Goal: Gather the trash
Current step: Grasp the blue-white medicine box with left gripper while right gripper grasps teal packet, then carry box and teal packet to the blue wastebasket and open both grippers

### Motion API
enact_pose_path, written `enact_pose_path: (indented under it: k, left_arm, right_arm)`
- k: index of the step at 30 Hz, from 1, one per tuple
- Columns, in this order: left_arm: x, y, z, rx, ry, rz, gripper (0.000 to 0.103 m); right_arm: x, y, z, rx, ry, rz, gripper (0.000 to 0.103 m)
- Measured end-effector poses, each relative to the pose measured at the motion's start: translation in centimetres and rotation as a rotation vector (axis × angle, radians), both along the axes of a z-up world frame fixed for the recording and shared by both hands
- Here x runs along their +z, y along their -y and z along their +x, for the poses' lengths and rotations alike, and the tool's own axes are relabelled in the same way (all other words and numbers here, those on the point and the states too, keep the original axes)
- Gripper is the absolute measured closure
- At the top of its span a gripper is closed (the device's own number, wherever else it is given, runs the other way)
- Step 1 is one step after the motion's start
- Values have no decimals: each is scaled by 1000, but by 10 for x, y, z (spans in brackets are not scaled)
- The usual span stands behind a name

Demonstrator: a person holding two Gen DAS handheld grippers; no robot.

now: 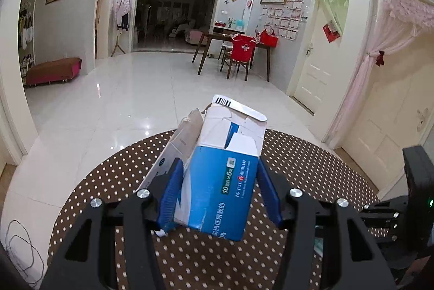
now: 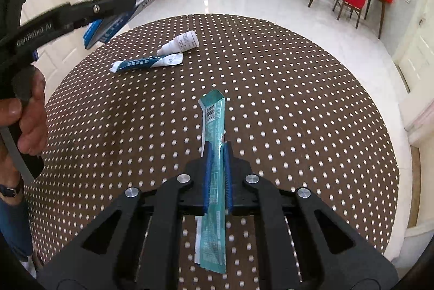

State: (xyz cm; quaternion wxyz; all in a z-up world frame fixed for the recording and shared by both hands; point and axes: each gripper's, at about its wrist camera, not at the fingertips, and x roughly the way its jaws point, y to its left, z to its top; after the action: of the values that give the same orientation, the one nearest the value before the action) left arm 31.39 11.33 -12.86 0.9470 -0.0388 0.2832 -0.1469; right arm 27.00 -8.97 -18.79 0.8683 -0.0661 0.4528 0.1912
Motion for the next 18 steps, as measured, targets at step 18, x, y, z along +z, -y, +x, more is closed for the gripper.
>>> enact_pose_path:
  k: [18]
  left_arm:
    - [31,79,-77,-78,41,30,49]
  right_arm:
    - [59,107,-63,-121,142,180,95]
